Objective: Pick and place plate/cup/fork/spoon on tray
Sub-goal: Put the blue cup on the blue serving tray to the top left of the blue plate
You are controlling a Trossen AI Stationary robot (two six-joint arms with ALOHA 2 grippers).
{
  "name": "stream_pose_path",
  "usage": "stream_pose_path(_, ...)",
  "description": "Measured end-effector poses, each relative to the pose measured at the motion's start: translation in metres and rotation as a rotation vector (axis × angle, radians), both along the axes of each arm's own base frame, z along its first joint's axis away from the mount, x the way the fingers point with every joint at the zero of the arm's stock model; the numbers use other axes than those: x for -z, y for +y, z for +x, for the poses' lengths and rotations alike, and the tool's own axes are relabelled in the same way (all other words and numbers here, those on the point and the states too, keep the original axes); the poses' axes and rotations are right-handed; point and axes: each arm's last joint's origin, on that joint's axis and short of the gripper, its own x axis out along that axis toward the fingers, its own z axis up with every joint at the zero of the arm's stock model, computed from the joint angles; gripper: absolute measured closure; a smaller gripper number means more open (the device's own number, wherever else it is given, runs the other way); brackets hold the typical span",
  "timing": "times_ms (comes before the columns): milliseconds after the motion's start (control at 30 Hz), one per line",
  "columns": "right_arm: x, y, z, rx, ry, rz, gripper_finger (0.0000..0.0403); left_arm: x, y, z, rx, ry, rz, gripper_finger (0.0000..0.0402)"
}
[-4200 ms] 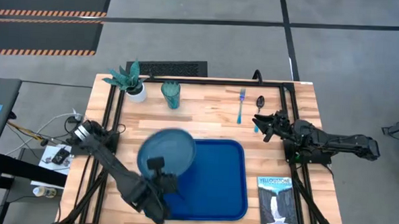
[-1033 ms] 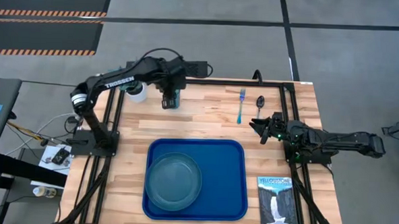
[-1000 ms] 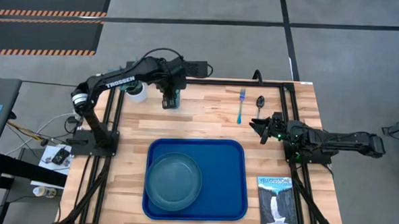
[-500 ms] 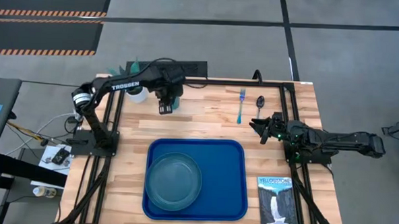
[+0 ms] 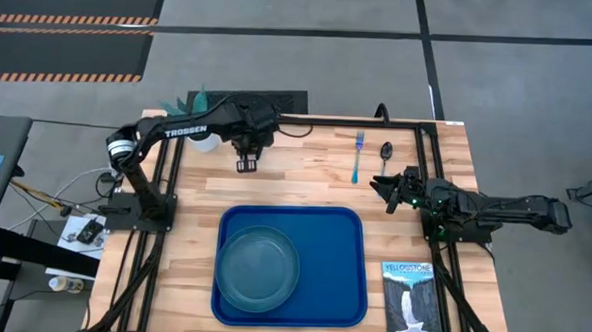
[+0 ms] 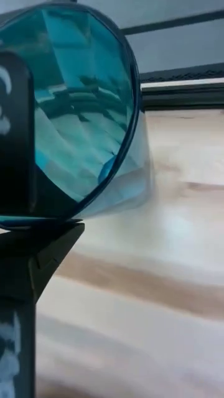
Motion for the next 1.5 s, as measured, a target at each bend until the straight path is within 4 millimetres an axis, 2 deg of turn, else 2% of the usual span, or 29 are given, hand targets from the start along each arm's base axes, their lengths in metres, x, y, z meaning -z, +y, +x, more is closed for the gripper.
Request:
stream_pose_path(167, 0.000, 0.000, 0.000, 0.000, 0.000, 0.001, 0.0221, -0.043, -0.031, 0.000, -0.039, -0.049, -0.068, 0.0399)
stream_pose_path(267, 0.000, 0.000, 0.000, 0.000, 0.000, 0.001, 0.0221, -0.068, -0.066, -0.002, -0.048, -0.080, -0.107, 0.0400)
stream_pose_path(367, 0.000, 0.000, 0.000, 0.000, 0.000, 0.001, 0.0221, -0.081, -0.104, -0.010, -0.027, -0.072, -0.040, 0.0401)
stream_pose_path(567, 0.000, 0.000, 0.000, 0.000, 0.000, 0.000, 0.0221, -0.067, -0.168, -0.019, -0.023, -0.034, 0.046, 0.0401)
stream_pose_path(767, 0.000, 0.000, 0.000, 0.000, 0.000, 0.000, 0.0221, -0.036, -0.213, -0.021, -0.064, -0.070, 0.032, 0.0401)
stream_pose_path(900, 0.000, 0.000, 0.000, 0.000, 0.000, 0.000, 0.0221, -0.024, -0.229, -0.023, -0.086, -0.068, -0.022, 0.0401)
stream_pose_path(1033, 0.000, 0.000, 0.000, 0.002, -0.001, 0.000, 0.0221, -0.023, -0.236, -0.027, -0.107, -0.071, -0.047, 0.0401)
stream_pose_path(1200, 0.000, 0.000, 0.000, 0.003, 0.000, 0.000, 0.0221, -0.022, -0.240, -0.027, -0.115, -0.070, -0.080, 0.0401)
stream_pose_path(1500, 0.000, 0.000, 0.000, 0.005, -0.004, 0.006, 0.0221, -0.007, -0.245, -0.022, -0.098, -0.072, -0.200, 0.0401)
